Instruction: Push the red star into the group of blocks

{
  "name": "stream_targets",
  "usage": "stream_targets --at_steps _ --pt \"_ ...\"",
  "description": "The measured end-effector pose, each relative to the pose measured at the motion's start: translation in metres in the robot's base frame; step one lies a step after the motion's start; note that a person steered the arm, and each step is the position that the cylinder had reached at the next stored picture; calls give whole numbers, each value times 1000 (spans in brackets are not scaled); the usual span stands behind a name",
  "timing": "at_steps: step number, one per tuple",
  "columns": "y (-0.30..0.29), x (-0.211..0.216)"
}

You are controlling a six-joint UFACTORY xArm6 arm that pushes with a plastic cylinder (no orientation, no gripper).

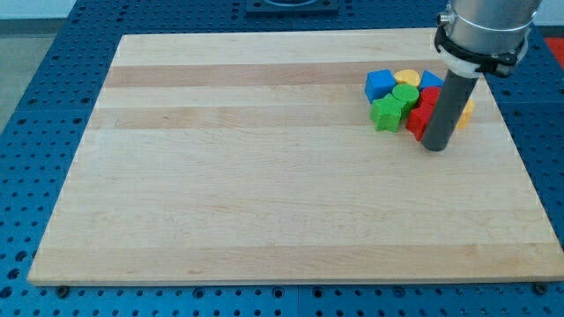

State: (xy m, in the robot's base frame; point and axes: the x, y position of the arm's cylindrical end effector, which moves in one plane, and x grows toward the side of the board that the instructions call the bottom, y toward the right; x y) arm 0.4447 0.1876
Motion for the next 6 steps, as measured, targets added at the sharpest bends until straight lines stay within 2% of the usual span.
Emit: stream_targets --at_steps 1,2,4,6 --pt "0 6" --pt "0 30" --pt "11 -20" --pt "13 -36"
